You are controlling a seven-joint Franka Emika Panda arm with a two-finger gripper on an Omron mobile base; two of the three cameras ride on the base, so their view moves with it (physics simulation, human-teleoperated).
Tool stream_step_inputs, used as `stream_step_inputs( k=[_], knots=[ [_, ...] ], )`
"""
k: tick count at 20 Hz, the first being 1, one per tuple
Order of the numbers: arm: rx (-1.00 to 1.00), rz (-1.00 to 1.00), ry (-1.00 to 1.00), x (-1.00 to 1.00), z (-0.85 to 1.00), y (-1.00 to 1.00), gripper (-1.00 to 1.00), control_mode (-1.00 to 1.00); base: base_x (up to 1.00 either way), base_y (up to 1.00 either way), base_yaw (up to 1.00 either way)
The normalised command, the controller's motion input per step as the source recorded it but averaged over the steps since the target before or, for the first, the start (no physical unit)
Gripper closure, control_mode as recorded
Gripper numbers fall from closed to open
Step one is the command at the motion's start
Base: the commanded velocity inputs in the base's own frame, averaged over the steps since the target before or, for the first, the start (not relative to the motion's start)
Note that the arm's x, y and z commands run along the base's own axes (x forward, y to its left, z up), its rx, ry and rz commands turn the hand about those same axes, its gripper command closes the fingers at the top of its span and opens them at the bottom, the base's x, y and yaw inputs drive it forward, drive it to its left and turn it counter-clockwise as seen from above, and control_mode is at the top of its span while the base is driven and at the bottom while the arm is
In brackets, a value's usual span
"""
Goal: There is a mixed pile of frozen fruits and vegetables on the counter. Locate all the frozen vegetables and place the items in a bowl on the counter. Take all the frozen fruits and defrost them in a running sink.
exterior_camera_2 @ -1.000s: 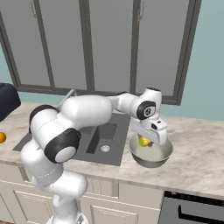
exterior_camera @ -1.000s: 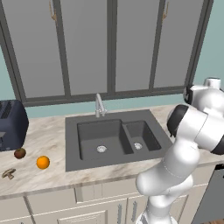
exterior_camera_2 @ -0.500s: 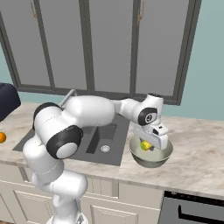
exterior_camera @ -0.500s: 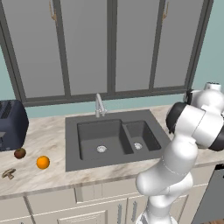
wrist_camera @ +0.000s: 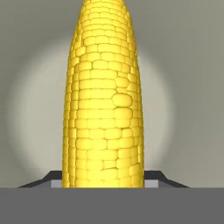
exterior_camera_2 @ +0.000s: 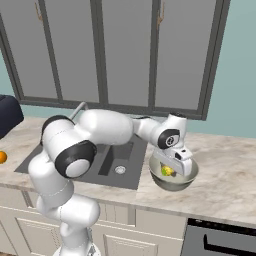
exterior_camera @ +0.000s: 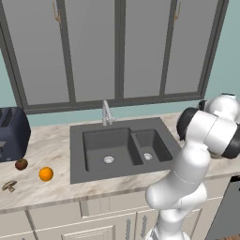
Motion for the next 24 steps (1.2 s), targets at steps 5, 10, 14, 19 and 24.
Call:
stream_step_inputs(
  k=[5,10,14,19,24],
  knots=[
    [0.01,0.00,0.00,0.00,-0.15,0.00,1.00,-1.00,0.00,0.00,0.00],
    [0.01,0.00,0.00,0.00,-0.12,0.00,-1.00,-1.00,0.00,0.00,0.00],
    [0.01,0.00,0.00,0.00,-0.06,-0.02,-1.00,-1.00,0.00,0.00,0.00],
    [0.00,0.00,0.00,-0.01,0.01,0.00,-1.00,-1.00,0.00,0.00,0.00],
    [0.00,0.00,-0.04,-0.06,0.21,0.00,-1.00,-1.00,0.00,0.00,0.00]
  ],
)
